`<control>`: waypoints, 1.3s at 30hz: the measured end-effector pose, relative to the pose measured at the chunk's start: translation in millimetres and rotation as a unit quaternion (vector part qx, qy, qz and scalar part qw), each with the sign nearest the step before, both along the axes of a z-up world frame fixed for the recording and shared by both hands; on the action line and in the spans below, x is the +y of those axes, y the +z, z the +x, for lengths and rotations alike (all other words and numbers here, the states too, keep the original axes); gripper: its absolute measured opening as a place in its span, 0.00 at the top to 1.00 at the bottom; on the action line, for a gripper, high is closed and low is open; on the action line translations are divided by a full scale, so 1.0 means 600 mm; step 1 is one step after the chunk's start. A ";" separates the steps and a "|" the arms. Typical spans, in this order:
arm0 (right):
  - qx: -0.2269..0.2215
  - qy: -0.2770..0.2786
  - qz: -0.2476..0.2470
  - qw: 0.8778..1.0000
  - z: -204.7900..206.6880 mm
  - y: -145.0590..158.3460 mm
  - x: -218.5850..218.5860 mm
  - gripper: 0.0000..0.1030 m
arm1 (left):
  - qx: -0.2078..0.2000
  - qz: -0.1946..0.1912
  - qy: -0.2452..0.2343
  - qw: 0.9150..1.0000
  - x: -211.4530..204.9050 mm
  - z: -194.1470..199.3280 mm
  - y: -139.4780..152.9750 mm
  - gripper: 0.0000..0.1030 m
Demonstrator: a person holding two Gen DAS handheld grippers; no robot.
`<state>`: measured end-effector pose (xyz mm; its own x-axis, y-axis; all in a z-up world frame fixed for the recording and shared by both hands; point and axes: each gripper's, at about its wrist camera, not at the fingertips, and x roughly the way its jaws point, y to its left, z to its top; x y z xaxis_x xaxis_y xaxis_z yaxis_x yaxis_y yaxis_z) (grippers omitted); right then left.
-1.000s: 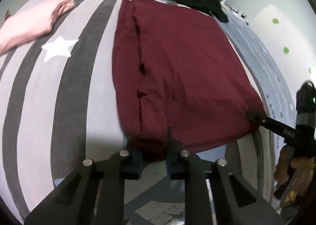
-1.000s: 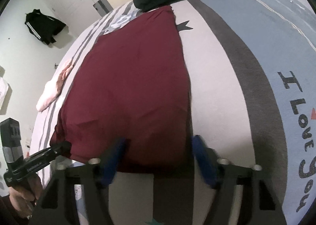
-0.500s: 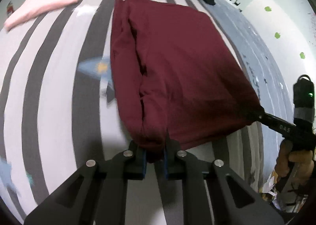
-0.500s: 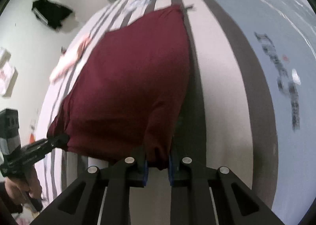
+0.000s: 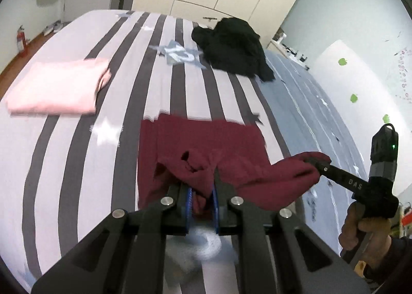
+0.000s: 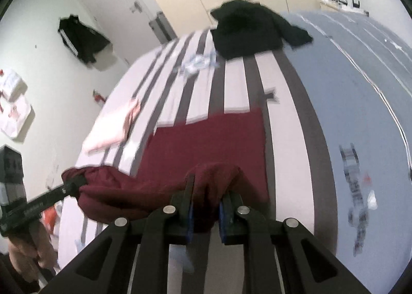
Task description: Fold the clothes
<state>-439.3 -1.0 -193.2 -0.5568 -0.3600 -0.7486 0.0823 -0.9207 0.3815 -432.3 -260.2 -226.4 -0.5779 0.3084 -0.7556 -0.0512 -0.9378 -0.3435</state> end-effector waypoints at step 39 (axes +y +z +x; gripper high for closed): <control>0.049 0.009 0.042 0.998 -0.183 -0.055 0.003 0.60 | 0.042 -0.086 -0.035 0.995 0.033 -0.154 -0.062 1.00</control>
